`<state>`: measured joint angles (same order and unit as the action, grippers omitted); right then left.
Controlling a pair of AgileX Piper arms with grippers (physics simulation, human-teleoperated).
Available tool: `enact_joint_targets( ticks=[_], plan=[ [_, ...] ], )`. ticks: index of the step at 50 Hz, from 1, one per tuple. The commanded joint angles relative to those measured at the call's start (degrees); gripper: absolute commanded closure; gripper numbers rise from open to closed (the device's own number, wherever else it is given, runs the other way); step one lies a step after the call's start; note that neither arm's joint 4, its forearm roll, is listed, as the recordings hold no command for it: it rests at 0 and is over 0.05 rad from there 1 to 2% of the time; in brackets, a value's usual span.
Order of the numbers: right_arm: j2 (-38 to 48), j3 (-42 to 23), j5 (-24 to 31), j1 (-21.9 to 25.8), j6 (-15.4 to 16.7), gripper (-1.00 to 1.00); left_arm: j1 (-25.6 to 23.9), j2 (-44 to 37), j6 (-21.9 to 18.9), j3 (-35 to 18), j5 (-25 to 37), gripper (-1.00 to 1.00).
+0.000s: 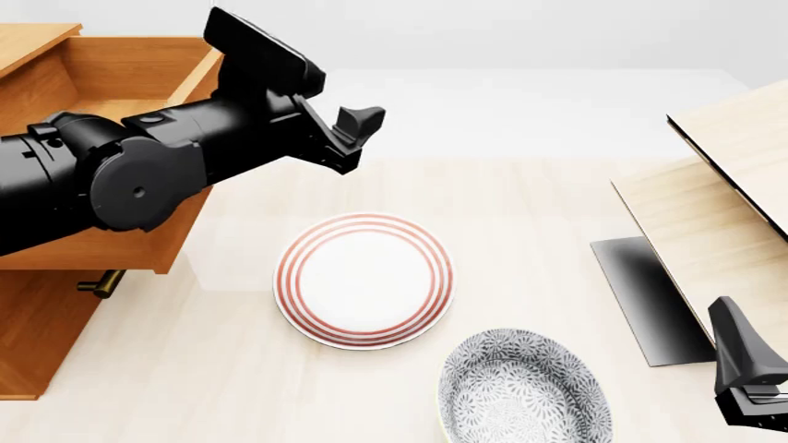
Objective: Close the top drawer of the cabinet.
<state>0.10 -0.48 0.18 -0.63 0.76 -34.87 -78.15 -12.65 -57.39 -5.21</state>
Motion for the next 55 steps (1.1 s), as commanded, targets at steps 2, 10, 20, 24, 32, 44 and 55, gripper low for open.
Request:
enact_joint_targets(
  ticks=[2,10,20,24,32,44,55],
  plan=[
    [0.0,0.0,-0.01,-0.01,0.0,-1.0,4.22,1.58,-0.55,3.85,-0.16,-1.0],
    [0.0,0.0,0.0,0.0,-0.01,-1.0,6.64,1.71,-1.54,4.78,-0.67,-1.0],
    [0.0,0.0,0.01,0.0,0.0,-1.0,9.58,2.44,-2.42,5.44,-0.86,-1.0],
    [0.0,0.0,0.0,-0.01,0.0,-1.0,10.44,2.15,-2.86,6.32,-1.57,-1.0],
    [0.0,0.0,0.01,0.0,0.0,-1.0,13.53,1.54,-4.4,7.4,-2.5,-1.0],
    [0.0,0.0,0.01,0.0,0.0,-1.0,17.52,1.44,-6.03,8.91,-3.46,-1.0],
    [0.0,0.0,0.0,-0.01,-0.01,-1.0,21.8,2.05,-6.51,10.63,-4.53,-1.0]
  ],
)
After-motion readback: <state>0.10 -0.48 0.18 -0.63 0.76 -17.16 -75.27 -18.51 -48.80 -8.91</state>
